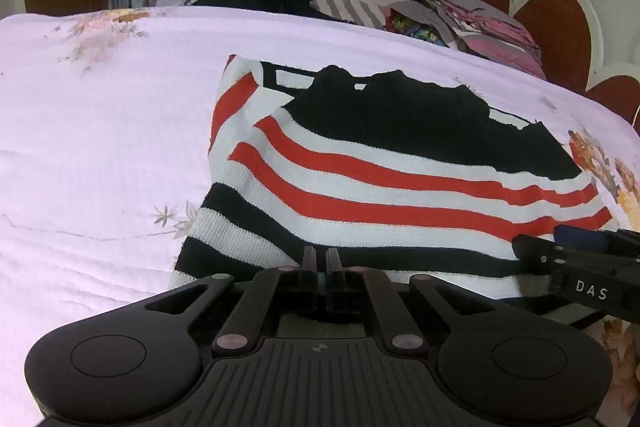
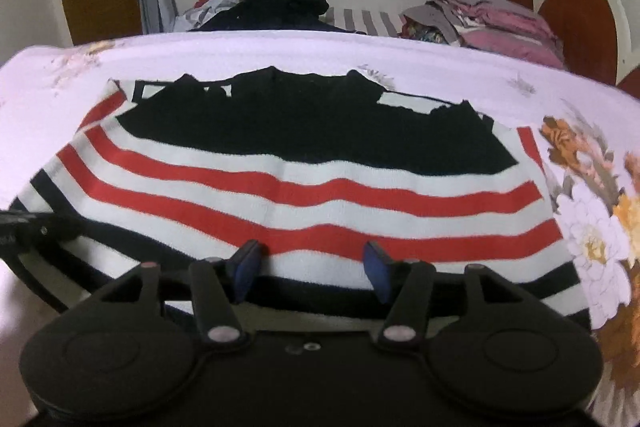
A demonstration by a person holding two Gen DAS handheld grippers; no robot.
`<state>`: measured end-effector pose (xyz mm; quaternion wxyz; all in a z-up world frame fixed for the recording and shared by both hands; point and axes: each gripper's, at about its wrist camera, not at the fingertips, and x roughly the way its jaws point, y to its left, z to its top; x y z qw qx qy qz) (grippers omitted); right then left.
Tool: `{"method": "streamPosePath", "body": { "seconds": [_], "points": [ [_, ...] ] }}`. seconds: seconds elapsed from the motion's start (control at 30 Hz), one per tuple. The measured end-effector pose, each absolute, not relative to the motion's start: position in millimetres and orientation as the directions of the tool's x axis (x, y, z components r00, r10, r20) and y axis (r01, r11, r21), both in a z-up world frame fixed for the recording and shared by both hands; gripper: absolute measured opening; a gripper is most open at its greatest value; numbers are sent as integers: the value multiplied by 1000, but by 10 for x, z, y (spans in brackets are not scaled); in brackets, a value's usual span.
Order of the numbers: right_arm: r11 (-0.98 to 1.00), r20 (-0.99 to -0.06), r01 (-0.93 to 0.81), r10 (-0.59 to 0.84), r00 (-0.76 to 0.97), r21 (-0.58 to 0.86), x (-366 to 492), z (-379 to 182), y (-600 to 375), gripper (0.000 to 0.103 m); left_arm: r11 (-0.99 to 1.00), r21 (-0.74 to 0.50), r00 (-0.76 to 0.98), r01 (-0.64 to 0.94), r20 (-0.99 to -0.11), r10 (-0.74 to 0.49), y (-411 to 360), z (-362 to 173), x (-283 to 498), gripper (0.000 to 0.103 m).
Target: Fold small clothes
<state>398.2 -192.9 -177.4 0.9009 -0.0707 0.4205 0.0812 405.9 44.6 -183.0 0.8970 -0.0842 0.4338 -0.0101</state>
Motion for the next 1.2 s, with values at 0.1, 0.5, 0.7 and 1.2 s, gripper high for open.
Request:
{"method": "streamPosePath", "body": {
  "seconds": [0.1, 0.5, 0.7, 1.2],
  "points": [
    [979, -749, -200, 109, 654, -33, 3950, -1677, -1932, 57, 981, -192, 624, -39, -771, -126, 448, -1791, 4032, 37],
    [982, -773, -185, 99, 627, -25, 3927, -1759, -1993, 71, 983, -184, 606, -5, -782, -143, 338, -1623, 3863, 74],
    [976, -776, -204, 73, 626, -73, 3855, -1862, -1981, 77, 982, -189, 584, 3, -797, -155, 349, -1654, 3784, 74],
    [986, -750, -163, 137, 647, 40, 3714, -1672, -2187, 78, 843, -506, 571, -182, -752, -329, 781, -2071, 3533, 75]
  ]
}}
